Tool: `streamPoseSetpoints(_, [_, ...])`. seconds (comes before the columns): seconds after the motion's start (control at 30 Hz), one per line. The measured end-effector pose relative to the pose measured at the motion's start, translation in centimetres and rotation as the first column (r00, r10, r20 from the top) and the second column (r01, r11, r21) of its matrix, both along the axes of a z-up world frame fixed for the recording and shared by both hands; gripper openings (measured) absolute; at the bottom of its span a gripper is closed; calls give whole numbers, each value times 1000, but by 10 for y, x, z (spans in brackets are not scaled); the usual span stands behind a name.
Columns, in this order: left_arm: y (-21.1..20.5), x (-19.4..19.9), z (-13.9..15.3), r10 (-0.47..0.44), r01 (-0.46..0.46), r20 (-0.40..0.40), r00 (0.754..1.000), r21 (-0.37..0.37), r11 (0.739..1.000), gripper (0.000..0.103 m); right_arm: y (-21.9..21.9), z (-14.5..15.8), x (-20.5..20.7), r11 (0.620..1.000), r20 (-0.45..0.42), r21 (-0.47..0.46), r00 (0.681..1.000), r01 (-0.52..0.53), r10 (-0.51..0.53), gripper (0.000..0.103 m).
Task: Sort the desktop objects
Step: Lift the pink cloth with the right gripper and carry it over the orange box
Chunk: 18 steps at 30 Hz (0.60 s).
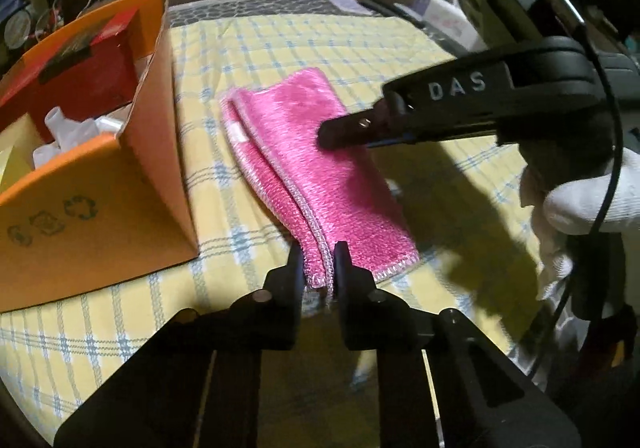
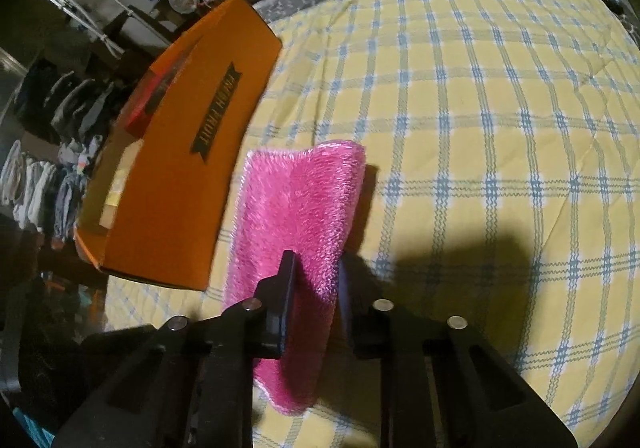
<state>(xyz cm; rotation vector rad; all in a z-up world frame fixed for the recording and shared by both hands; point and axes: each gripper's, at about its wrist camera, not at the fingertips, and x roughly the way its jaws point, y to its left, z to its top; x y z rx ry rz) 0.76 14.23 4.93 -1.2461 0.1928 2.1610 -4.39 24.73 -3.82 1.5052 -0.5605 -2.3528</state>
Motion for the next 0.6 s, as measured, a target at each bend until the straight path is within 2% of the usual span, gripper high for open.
streamPoseSetpoints(0.13, [-6, 4, 21, -8, 10, -22, 1000, 64, 998, 12, -3, 18, 3, 1000, -56, -12, 998, -2, 1, 16])
streamPoseSetpoints(0.37, [-33, 0, 68, 29, -17, -66, 997, 177, 984, 12, 1, 65, 12, 997, -181, -76, 983, 14, -27, 16])
streamPoseSetpoints(0.6, [-63, -12, 99, 76, -51, -111, 991, 216, 975, 12, -10, 100, 13, 993, -276, -120, 961, -7, -27, 16])
